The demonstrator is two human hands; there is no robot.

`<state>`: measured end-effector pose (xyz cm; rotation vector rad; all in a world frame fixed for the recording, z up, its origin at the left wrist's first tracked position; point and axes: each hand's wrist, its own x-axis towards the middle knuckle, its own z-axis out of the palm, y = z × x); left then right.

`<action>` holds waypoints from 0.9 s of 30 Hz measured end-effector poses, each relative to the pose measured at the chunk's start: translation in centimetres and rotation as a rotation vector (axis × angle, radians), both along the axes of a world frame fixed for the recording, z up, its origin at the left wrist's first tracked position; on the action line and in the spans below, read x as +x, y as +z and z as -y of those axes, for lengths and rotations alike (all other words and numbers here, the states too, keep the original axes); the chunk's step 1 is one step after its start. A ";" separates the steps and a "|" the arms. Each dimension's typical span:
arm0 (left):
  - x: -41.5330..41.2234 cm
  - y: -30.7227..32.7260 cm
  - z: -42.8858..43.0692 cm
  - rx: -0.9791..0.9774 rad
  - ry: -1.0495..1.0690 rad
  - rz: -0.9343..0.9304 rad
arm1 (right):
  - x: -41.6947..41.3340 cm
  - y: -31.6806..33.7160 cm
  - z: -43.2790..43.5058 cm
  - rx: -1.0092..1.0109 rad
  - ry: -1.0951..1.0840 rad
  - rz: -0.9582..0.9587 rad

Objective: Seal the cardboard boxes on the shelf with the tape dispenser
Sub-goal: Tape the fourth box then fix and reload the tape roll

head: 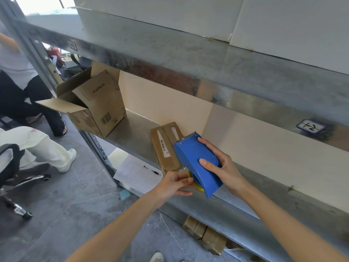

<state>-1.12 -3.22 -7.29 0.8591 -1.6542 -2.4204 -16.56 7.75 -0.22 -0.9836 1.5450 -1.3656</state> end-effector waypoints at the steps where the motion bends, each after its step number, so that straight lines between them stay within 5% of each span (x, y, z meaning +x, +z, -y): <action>1: 0.0 0.0 0.0 -0.014 0.010 0.001 | -0.1 0.0 0.1 0.005 0.001 -0.006; 10: -0.3 0.1 0.3 -0.139 0.199 -0.051 | -0.4 0.3 0.5 0.011 0.027 -0.026; 27: -0.2 1.4 2.9 -0.203 -0.022 -0.077 | -1.4 0.8 0.7 0.105 0.215 -0.189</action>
